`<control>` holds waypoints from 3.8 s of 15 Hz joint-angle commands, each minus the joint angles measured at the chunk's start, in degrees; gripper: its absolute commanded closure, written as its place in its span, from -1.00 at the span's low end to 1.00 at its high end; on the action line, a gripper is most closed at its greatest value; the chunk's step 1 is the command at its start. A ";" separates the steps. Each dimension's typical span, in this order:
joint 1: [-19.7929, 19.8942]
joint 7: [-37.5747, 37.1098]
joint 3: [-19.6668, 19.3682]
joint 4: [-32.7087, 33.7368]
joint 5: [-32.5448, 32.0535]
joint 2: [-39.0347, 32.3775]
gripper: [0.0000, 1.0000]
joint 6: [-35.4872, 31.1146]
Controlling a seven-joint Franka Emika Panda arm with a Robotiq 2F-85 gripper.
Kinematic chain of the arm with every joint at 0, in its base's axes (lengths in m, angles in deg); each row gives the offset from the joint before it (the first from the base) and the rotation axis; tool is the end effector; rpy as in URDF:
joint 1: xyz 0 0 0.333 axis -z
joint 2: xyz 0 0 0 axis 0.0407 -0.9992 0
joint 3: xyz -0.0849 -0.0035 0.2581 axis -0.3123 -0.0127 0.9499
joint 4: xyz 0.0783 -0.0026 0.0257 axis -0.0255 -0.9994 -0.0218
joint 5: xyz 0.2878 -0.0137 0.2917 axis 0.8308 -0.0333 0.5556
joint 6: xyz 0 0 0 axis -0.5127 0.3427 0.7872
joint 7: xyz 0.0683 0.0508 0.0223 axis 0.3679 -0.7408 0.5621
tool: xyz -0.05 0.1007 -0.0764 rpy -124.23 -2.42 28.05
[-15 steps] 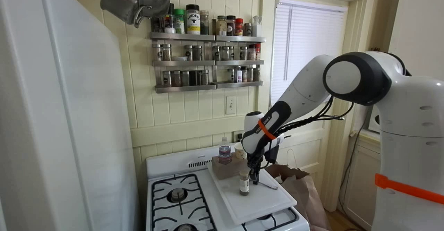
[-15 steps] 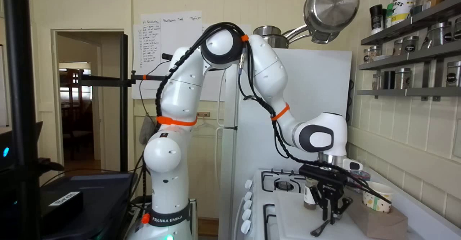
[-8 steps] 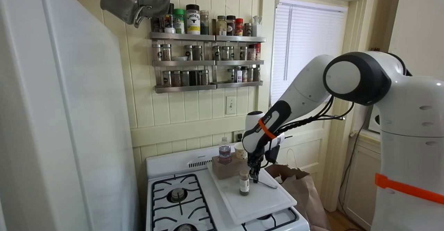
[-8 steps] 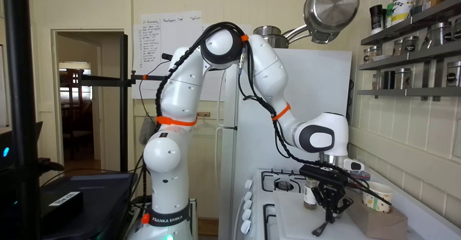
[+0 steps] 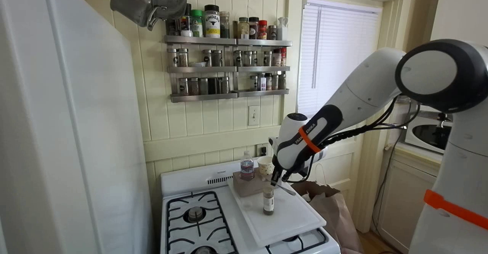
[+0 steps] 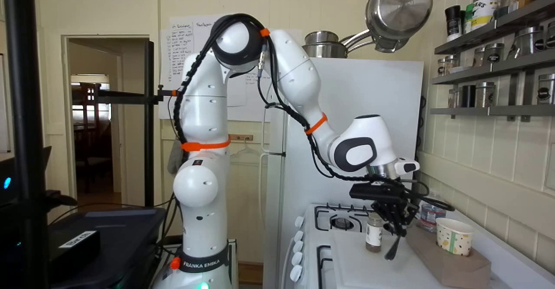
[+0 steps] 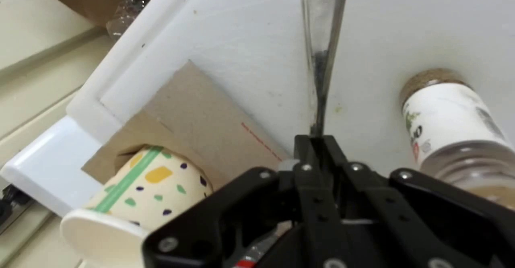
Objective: Put the fork in the coffee cup on the right.
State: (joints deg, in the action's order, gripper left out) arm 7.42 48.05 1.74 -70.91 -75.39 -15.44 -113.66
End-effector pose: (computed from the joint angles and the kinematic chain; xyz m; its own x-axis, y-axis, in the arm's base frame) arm 0.5062 -0.0605 0.2445 0.8088 0.5234 0.2680 0.4686 -0.8490 0.2440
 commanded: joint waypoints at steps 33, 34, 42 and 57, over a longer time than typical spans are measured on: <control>-71.05 2.81 -73.60 5.75 17.52 9.29 0.95 -31.20; -74.02 2.70 -76.66 6.37 17.90 8.87 0.95 -31.16; -80.15 3.44 -81.35 6.59 16.95 11.38 0.95 -34.25; -109.11 5.26 -109.06 10.55 18.54 14.28 0.95 -32.24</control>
State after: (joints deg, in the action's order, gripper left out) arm -95.09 51.50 -101.51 -62.20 -57.57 -2.93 -146.76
